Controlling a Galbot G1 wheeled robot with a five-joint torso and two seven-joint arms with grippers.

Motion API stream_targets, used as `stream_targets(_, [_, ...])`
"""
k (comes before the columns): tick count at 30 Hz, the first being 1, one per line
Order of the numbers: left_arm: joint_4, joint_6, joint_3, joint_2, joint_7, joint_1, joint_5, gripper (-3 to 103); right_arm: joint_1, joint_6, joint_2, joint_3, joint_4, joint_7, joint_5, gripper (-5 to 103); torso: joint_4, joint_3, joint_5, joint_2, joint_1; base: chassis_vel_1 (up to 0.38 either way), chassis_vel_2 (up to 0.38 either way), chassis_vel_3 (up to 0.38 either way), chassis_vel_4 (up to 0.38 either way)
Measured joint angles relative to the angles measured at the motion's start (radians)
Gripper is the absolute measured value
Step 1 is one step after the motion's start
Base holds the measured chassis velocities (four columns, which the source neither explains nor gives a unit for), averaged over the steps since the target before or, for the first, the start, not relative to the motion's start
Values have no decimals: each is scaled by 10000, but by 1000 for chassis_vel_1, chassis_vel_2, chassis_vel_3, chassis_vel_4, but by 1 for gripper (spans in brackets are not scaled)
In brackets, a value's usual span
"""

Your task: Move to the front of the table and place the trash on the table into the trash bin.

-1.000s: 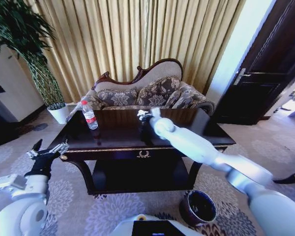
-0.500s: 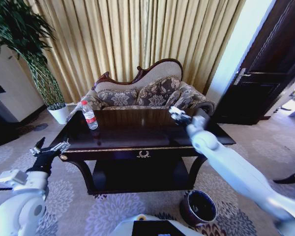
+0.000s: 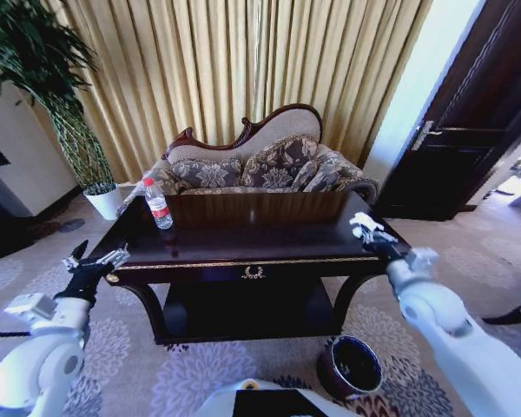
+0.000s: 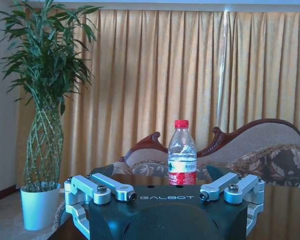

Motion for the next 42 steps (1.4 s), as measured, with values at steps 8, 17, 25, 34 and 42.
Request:
stream_targets(8, [168, -4, -84, 198, 26, -21, -225, 100, -3, 435, 312, -30, 87, -301, 28, 0, 5, 2, 0, -1, 3, 0, 0, 0, 0])
stream_targets(17, [206, -6, -84, 186, 160, -10, -298, 100, -230, 449, 787, -40, 498, -406, -32, 0, 3, 2, 1, -3, 4, 27, -22, -20, 27])
stream_targets(25, [145, -6, -46, 122, 177, -47, -260, 100, -200, 450, 779, -122, 500, -405, -64, 0, 4, 2, 1, -3, 4, 165, -163, -153, 165])
stream_targets(34, [-8, 8, -42, 51, 178, -27, -230, 100, -88, 575, 765, -310, 419, -398, -256, 0, 2, 1, 1, -2, 1, 291, -300, -280, 282])
stream_targets(42, [-125, 12, -59, -41, 176, 23, -190, 100, -53, 687, 818, -517, 145, -515, -546, 0, 1, -5, 0, 7, -10, 241, -247, -267, 248])
